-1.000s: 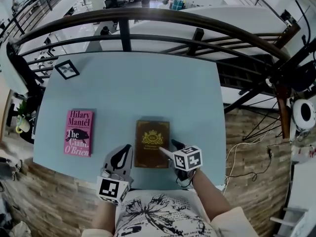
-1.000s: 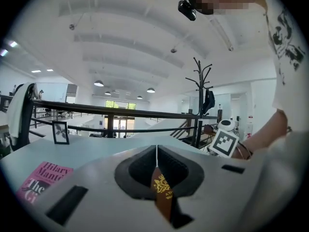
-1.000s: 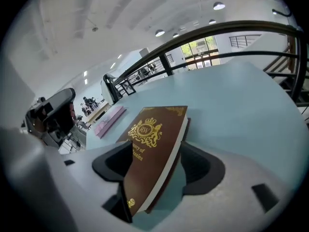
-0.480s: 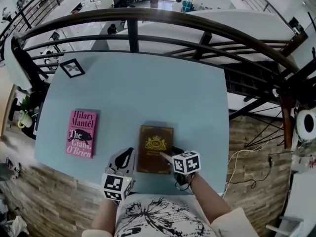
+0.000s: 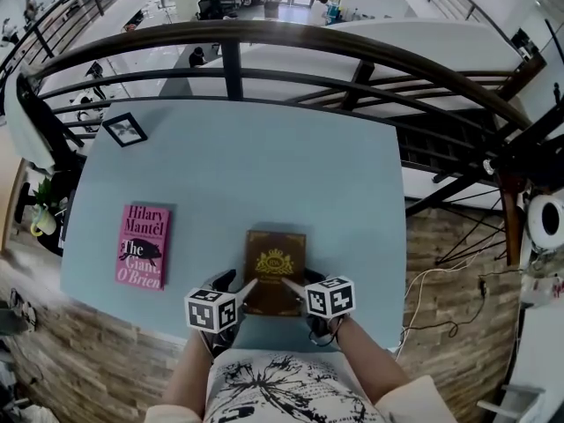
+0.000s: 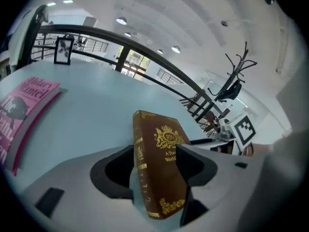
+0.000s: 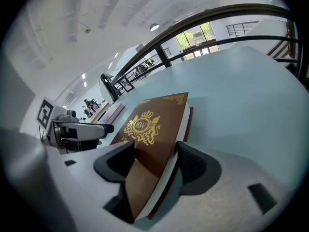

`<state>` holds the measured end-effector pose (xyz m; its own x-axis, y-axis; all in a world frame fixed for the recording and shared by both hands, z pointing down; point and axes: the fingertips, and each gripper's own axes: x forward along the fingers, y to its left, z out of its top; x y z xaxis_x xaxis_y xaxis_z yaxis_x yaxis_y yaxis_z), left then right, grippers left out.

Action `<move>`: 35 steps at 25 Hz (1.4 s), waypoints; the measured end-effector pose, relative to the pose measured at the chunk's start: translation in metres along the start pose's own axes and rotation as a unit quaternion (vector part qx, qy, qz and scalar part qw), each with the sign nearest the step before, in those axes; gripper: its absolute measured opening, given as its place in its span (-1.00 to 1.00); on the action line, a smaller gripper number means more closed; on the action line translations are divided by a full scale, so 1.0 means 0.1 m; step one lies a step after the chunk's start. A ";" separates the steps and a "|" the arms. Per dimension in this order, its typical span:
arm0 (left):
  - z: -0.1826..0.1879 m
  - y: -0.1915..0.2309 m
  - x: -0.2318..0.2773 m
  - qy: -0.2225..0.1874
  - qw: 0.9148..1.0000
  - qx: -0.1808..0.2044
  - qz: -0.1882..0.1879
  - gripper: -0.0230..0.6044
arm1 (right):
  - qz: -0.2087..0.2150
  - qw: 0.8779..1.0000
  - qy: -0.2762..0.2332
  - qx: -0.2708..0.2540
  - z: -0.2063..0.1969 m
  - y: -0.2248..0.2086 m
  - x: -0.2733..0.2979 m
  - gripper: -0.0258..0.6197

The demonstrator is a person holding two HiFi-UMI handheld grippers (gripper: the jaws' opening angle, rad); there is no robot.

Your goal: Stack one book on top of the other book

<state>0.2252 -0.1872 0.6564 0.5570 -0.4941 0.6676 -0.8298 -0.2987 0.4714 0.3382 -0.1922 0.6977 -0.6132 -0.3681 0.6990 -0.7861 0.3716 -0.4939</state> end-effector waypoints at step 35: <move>0.17 0.71 -0.82 0.030 0.999 -0.010 -0.015 -0.11 | -0.024 0.999 -0.048 -0.005 0.53 1.32 0.29 -0.15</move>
<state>0.1199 -0.1817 0.6255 0.5831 -0.4353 0.6860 -0.8123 -0.2951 0.5032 0.2125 -0.1991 0.6252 -0.5794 -0.4654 0.6691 -0.8145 0.3602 -0.4548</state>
